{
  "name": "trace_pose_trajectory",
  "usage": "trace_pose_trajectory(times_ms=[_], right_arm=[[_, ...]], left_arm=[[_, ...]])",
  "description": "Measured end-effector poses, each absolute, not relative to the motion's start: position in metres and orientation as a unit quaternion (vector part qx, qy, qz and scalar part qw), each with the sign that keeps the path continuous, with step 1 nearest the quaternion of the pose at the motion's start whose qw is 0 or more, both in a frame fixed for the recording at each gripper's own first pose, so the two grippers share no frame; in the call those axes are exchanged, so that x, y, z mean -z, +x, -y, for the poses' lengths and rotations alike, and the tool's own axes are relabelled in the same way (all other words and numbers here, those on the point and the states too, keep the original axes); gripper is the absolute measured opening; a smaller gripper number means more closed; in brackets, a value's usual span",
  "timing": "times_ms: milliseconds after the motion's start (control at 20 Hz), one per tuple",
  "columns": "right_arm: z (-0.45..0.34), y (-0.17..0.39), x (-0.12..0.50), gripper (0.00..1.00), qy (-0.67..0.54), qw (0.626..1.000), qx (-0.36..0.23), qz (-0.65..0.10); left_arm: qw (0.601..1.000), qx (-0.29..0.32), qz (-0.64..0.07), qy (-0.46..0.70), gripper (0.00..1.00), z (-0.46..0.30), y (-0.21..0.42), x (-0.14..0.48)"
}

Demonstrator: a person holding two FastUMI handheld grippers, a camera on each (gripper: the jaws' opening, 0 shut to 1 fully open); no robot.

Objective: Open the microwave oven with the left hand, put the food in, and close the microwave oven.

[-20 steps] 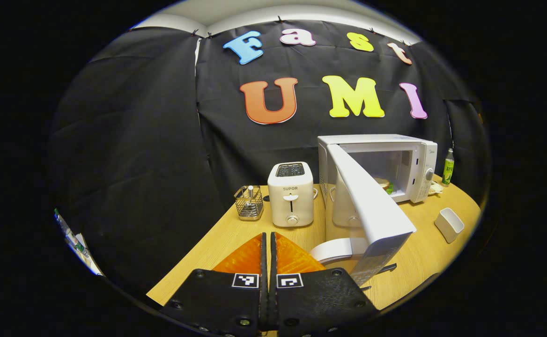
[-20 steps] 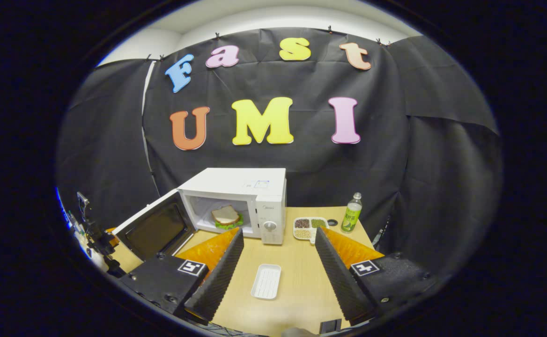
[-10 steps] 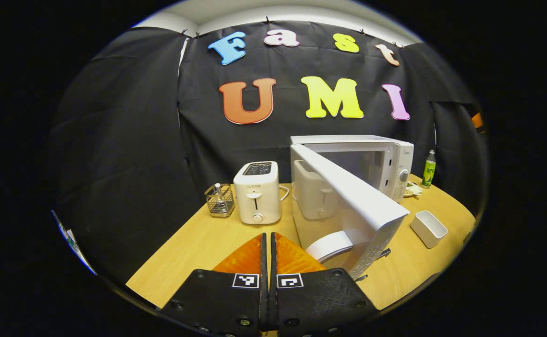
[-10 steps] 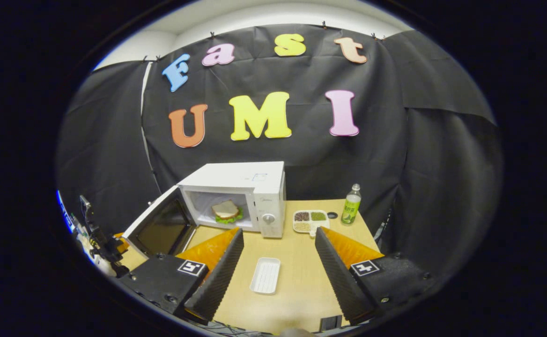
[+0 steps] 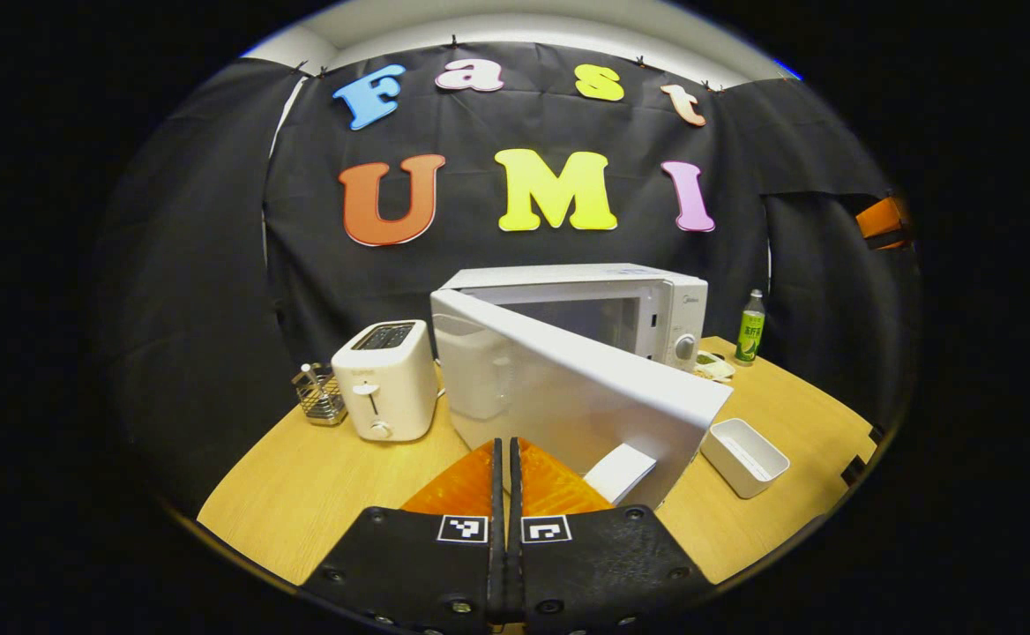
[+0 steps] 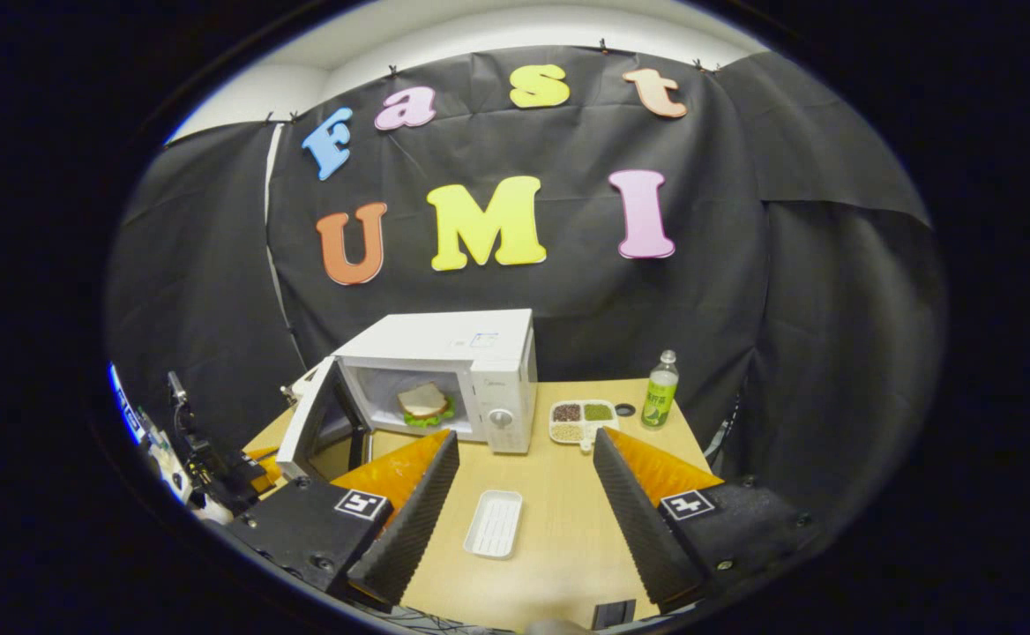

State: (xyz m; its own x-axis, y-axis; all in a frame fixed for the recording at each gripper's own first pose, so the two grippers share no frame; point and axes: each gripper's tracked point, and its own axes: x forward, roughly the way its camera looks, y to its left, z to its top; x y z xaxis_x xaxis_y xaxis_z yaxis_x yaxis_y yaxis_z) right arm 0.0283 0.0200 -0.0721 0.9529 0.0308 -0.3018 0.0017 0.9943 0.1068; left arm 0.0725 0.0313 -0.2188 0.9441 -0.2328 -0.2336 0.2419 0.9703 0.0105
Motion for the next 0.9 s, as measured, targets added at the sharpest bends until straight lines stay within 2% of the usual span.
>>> trace_pose_trajectory(times_ms=[400,900], right_arm=[[0.017,0.041,0.079,0.98,0.070,0.984,0.007,-0.162],[0.051,0.065,0.080,0.98,0.060,0.984,0.009,-0.169]], left_arm=[[0.979,0.168,-0.114,0.023,0.00,0.042,0.097,0.210],[0.976,0.185,-0.111,0.023,0.00,0.105,0.145,0.207]])
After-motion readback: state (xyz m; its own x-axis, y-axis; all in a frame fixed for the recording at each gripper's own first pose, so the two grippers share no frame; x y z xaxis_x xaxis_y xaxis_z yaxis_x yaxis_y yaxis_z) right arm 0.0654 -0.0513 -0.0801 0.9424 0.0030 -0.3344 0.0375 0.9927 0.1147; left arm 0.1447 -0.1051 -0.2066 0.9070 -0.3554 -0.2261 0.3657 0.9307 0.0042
